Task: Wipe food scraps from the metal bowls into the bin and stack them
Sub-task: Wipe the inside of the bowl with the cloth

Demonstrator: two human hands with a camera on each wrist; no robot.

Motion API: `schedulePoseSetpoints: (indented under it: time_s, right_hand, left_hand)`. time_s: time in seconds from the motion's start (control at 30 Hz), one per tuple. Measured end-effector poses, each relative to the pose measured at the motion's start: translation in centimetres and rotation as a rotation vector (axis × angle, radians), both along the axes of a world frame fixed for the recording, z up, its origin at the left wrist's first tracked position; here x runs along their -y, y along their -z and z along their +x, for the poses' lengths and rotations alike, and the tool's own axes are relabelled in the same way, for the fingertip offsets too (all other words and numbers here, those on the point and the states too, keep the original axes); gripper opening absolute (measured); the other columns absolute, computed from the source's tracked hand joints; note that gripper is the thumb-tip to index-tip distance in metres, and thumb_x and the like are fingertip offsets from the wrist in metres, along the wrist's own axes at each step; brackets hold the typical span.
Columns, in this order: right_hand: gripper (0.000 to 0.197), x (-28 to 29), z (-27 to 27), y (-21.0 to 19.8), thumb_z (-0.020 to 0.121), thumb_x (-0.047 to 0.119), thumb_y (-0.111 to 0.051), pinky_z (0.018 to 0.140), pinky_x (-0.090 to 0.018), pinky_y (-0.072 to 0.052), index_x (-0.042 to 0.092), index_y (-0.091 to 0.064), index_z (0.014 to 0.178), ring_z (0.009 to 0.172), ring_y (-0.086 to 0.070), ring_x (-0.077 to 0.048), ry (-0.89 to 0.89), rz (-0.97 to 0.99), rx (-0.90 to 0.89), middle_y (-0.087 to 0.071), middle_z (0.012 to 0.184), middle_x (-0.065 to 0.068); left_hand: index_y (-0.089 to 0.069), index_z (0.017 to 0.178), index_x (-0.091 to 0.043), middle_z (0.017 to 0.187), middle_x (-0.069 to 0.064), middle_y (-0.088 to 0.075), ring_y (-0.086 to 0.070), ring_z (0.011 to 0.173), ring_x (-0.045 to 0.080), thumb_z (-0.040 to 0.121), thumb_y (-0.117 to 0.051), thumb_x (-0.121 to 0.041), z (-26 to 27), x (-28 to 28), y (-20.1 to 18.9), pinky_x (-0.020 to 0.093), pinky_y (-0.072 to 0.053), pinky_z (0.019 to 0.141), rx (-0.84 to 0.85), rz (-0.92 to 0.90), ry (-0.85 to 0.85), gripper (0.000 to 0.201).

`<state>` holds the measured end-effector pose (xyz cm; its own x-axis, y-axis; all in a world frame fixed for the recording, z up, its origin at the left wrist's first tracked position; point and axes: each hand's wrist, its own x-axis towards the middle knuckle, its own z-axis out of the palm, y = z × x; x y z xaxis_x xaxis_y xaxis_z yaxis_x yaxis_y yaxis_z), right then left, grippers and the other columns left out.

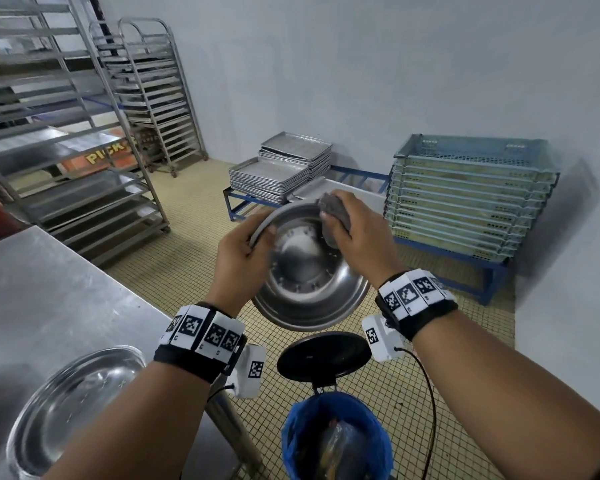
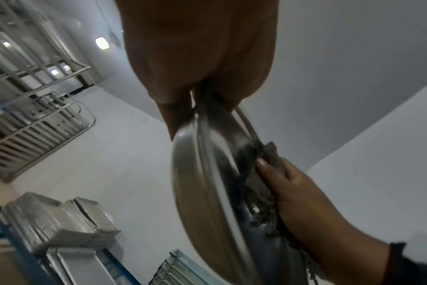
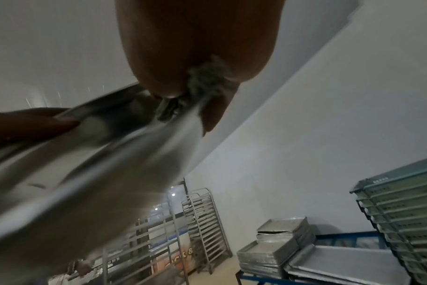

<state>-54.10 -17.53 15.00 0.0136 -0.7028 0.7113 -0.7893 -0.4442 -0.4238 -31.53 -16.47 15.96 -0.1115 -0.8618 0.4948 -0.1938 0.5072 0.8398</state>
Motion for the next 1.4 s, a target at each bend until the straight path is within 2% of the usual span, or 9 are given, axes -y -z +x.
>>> schedulePoseSetpoints:
  time_s: [0.17,0.3,0.43,0.57,0.77,0.93,1.1,1.3,1.4]
  right_hand:
    - [0.031,-0.5,-0.5,1.3,0.106,0.026,-0.055,0.051,-0.026,-0.055,0.019,-0.053,0.136,0.059,-0.065,-0.009,-0.004,0.116,0.236,-0.07,0.083,0.003]
    - [0.031,-0.9,-1.0,0.5,0.104,0.024,-0.056,0.059,-0.034,-0.06,0.023,-0.054,0.135,0.065,-0.066,-0.013,-0.069,0.159,0.132,-0.07,0.089,0.005]
    - [0.039,-1.3,-0.8,-1.5,0.101,0.019,-0.06,0.064,-0.025,-0.052,0.022,-0.055,0.14,0.065,-0.057,-0.008,-0.149,0.114,-0.066,-0.061,0.088,0.015]
    - [0.053,-1.4,-0.8,-0.8,0.106,0.029,-0.051,0.061,-0.02,-0.056,0.035,-0.033,0.155,0.063,-0.06,0.0,-0.124,0.144,0.049,-0.063,0.081,0.012]
    - [0.033,-0.9,-0.2,-2.3,0.103,0.04,-0.057,0.076,-0.035,-0.057,0.024,-0.061,0.131,0.083,-0.066,-0.015,-0.095,0.063,-0.026,-0.072,0.101,0.003]
    - [0.031,-0.9,-0.7,-1.1,0.106,0.041,-0.049,0.058,-0.038,-0.06,0.027,-0.056,0.133,0.066,-0.068,-0.012,-0.061,0.167,0.207,-0.07,0.087,0.004]
    - [0.032,-0.6,-0.9,-1.3,0.104,0.046,-0.051,0.061,-0.041,-0.059,0.029,-0.057,0.13,0.069,-0.068,-0.012,-0.051,0.143,0.185,-0.071,0.086,0.003]
    - [0.03,-1.2,-0.6,0.0,0.104,0.042,-0.051,0.073,-0.041,-0.062,0.028,-0.058,0.13,0.086,-0.068,-0.007,-0.031,0.222,0.359,-0.067,0.098,0.015]
    - [0.026,-1.3,-0.7,-0.7,0.105,0.033,-0.053,0.072,-0.025,-0.059,0.028,-0.059,0.129,0.083,-0.066,0.0,-0.065,0.223,0.326,-0.065,0.094,0.018]
  left_hand:
    - [-0.071,0.116,-0.028,0.093,-0.014,-0.078,-0.072,0.085,0.005,0.105,-0.06,-0.011,-0.1,-0.5,0.1,0.019,-0.055,0.071,-0.197,-0.003,-0.07,0.022]
    - [-0.067,0.123,-0.034,0.1,-0.012,-0.075,-0.072,0.091,0.009,0.106,-0.06,-0.021,0.5,0.1,0.1,0.032,-0.059,0.078,0.127,0.006,-0.015,0.022]
    - [-0.069,0.131,-0.028,0.111,-0.011,-0.075,-0.071,0.103,0.006,0.105,-0.062,-0.02,0.6,1.2,-2.1,0.04,-0.06,0.095,0.328,-0.006,0.1,0.029]
    - [-0.073,0.126,-0.029,0.11,-0.002,-0.078,-0.074,0.104,0.022,0.105,-0.062,-0.022,1.1,2.0,-2.3,0.053,-0.06,0.092,0.147,0.015,0.089,0.024]
    - [-0.071,0.127,-0.025,0.107,-0.004,-0.077,-0.074,0.097,0.015,0.105,-0.062,-0.014,-0.5,0.5,-0.8,0.039,-0.063,0.087,0.119,0.024,0.076,0.026]
    - [-0.074,0.116,-0.03,0.097,0.0,-0.08,-0.075,0.086,0.019,0.105,-0.062,-0.016,-0.2,0.4,-0.9,0.03,-0.06,0.071,-0.153,0.068,-0.025,0.021]
    - [-0.071,0.109,-0.046,0.1,-0.003,-0.078,-0.074,0.092,0.019,0.107,-0.059,-0.018,-0.6,-0.2,-0.2,0.034,-0.059,0.079,-0.083,-0.001,-0.007,0.03]
    - [-0.07,0.115,-0.034,0.096,-0.005,-0.079,-0.074,0.085,0.013,0.106,-0.061,-0.019,-0.3,-0.2,-0.3,0.025,-0.058,0.069,-0.19,0.052,-0.053,0.019]
    - [-0.064,0.118,-0.041,0.101,-0.008,-0.076,-0.074,0.09,0.015,0.107,-0.059,-0.026,0.4,0.3,0.1,0.035,-0.06,0.075,0.016,0.01,-0.032,0.02]
